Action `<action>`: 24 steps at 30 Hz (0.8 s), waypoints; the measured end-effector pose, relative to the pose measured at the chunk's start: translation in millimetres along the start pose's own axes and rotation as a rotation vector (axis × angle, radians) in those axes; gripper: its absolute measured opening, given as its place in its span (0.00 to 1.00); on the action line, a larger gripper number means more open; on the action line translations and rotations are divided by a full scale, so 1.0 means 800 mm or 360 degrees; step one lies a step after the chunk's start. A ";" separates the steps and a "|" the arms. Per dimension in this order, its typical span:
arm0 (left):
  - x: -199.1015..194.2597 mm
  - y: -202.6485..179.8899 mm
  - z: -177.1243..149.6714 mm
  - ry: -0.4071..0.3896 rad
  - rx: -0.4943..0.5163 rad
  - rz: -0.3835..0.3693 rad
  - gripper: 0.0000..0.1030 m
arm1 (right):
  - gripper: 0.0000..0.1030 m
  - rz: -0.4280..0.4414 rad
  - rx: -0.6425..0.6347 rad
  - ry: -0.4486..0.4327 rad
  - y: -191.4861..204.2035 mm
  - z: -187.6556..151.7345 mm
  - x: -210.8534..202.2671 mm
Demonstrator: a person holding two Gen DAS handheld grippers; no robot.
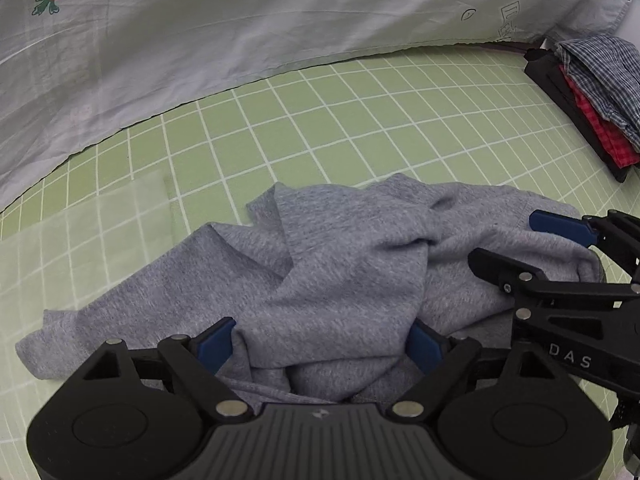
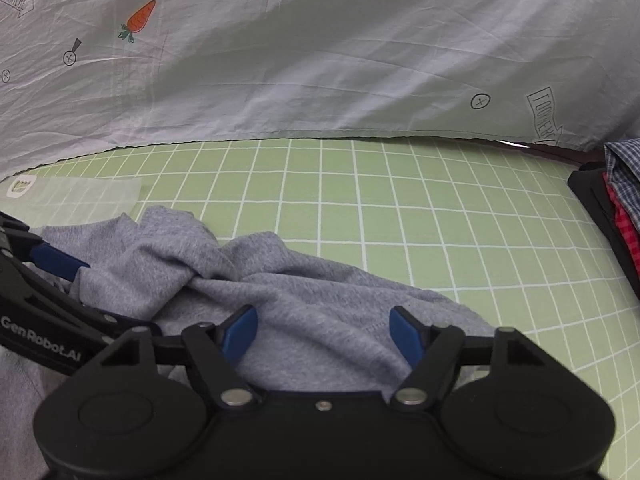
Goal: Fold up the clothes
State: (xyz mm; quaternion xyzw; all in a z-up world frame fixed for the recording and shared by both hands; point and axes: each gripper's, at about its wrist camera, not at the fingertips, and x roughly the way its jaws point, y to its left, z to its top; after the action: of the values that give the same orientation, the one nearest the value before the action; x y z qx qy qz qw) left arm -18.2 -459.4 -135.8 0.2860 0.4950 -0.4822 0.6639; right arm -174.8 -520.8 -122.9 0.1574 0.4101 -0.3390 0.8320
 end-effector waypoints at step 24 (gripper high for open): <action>-0.132 0.254 -0.119 -0.0356 -0.1117 0.0655 0.21 | 0.03 -0.0495 0.0022 -0.0331 -0.084 -0.006 -0.072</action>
State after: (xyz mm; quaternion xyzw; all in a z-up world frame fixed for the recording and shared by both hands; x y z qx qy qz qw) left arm 128.4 -264.8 -90.4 0.0813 0.4865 -0.1697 0.8532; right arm -249.2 -541.9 -79.4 0.0618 0.3388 -0.4807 0.8064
